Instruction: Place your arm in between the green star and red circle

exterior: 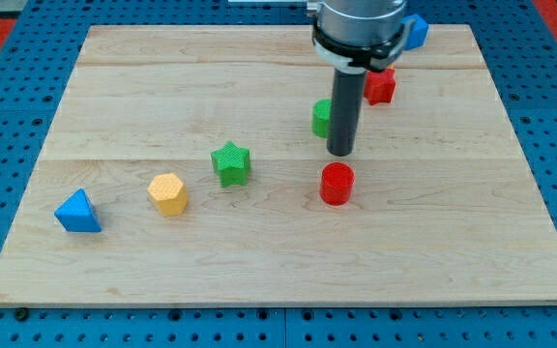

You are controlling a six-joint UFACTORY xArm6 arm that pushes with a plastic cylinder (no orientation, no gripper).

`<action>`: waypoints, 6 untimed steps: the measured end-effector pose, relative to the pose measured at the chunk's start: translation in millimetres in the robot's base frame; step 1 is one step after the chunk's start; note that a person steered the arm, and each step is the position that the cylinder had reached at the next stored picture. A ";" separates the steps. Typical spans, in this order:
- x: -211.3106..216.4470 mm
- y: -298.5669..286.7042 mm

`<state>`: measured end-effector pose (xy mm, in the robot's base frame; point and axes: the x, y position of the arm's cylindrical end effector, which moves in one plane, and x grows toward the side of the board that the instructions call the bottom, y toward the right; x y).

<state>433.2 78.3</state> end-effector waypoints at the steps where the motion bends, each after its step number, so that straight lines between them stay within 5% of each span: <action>1: 21.7 27.7; 3: 111.9 3.2; 4: 92.1 -52.3; 6: 37.4 -74.6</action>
